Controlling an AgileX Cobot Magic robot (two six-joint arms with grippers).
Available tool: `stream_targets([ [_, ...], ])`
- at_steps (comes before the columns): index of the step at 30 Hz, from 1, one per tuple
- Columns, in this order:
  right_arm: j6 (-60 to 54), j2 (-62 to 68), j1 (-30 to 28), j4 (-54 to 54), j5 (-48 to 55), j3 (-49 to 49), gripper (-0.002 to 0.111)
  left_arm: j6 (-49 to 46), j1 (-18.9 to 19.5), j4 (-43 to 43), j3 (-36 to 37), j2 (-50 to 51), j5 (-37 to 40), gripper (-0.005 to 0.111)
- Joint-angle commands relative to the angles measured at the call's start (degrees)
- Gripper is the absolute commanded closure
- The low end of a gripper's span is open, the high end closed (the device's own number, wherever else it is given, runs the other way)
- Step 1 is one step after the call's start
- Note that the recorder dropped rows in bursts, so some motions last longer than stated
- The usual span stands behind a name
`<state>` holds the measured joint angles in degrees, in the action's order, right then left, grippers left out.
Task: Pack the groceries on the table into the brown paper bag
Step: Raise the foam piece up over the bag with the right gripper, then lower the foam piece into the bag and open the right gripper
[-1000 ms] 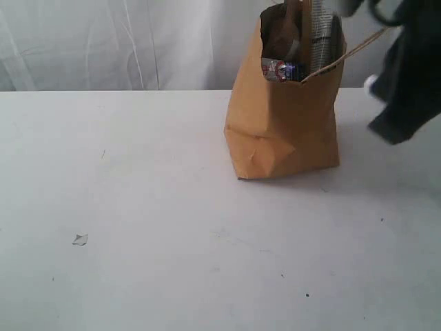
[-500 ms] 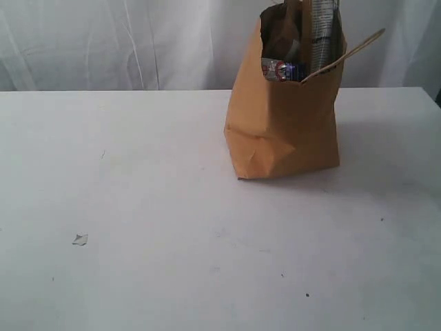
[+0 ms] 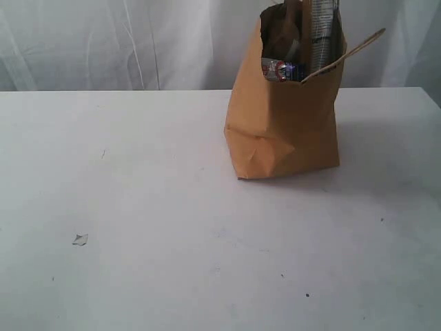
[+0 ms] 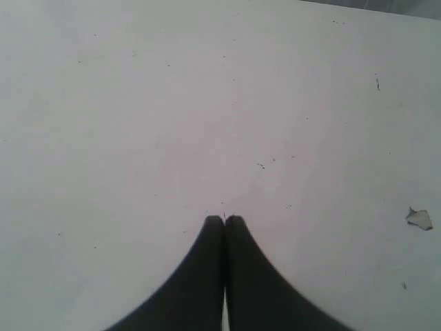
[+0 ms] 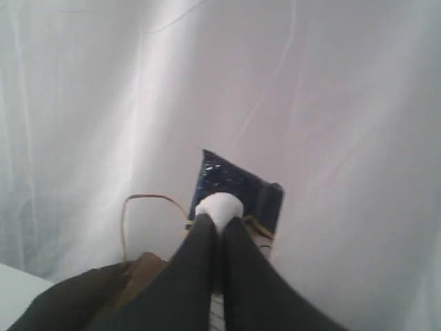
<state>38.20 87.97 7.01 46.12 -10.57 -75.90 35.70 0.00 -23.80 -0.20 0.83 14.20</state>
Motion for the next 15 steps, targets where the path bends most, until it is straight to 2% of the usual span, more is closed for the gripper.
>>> stream_targets([
  [1,9.2,3.7,-0.3,6.6,-5.9,0.1,0.108,0.1,-0.1,-0.4,0.2,0.2,0.0,0.107],
  [7,14.1,6.2,0.0,10.0,-6.4,0.1,0.108,0.1,-0.1,-0.4,0.2,0.2,0.0,0.107],
  [10,17.2,6.9,0.0,11.7,-9.7,0.1,0.108,0.1,-0.1,-0.4,0.2,0.2,0.0,0.107],
  [15,22.9,7.1,0.0,24.6,-17.4,0.1,0.108,0.1,-0.1,-0.4,0.2,0.2,0.0,0.107],
])
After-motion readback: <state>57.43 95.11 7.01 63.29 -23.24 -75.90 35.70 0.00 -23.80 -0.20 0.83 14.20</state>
